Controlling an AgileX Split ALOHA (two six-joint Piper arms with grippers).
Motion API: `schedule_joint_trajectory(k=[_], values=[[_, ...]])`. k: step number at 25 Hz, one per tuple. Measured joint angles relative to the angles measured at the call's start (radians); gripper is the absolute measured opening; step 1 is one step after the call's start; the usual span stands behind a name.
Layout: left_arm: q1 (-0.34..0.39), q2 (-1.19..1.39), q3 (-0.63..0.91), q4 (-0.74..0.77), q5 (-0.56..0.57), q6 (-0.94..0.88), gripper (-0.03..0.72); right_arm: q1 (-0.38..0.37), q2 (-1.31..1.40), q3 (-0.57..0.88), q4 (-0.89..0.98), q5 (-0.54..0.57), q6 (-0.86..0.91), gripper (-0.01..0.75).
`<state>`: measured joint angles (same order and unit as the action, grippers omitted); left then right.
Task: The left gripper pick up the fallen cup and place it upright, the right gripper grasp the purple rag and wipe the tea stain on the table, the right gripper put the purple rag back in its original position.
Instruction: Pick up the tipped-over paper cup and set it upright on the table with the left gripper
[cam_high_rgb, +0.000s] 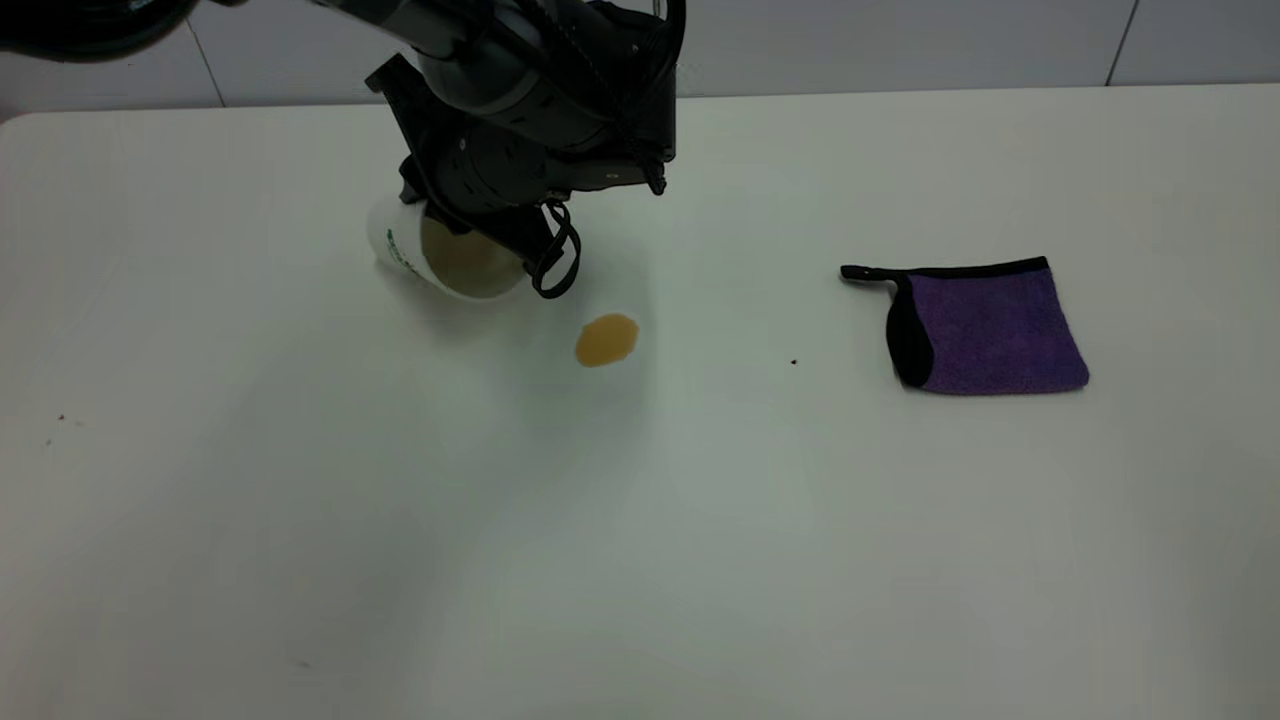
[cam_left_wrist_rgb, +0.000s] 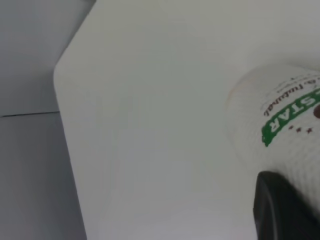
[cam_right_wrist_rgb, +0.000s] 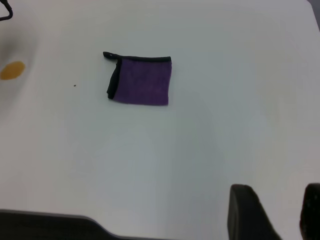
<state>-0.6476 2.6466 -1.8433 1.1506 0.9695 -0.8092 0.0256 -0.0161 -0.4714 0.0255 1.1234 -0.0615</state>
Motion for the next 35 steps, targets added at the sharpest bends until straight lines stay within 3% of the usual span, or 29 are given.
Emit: schedule_joint_trajectory(k=[6, 15, 18, 24, 35], values=[[0.049, -0.093, -0.025, -0.175, -0.030, 0.210, -0.022, 0.000, 0.000, 0.000, 0.000, 0.000, 0.000, 0.299], [0.288, -0.199, -0.115, -0.932, -0.055, 0.887, -0.022, 0.000, 0.000, 0.000, 0.000, 0.000, 0.000, 0.299], [0.355, -0.196, -0.116, -1.083, -0.016, 1.018, -0.022, 0.000, 0.000, 0.000, 0.000, 0.000, 0.000, 0.299], [0.431, -0.174, -0.118, -1.116, -0.016, 1.041, -0.022, 0.000, 0.000, 0.000, 0.000, 0.000, 0.000, 0.299], [0.438, -0.141, -0.118, -1.129, -0.045, 1.040, 0.005, 0.000, 0.000, 0.000, 0.000, 0.000, 0.000, 0.299]])
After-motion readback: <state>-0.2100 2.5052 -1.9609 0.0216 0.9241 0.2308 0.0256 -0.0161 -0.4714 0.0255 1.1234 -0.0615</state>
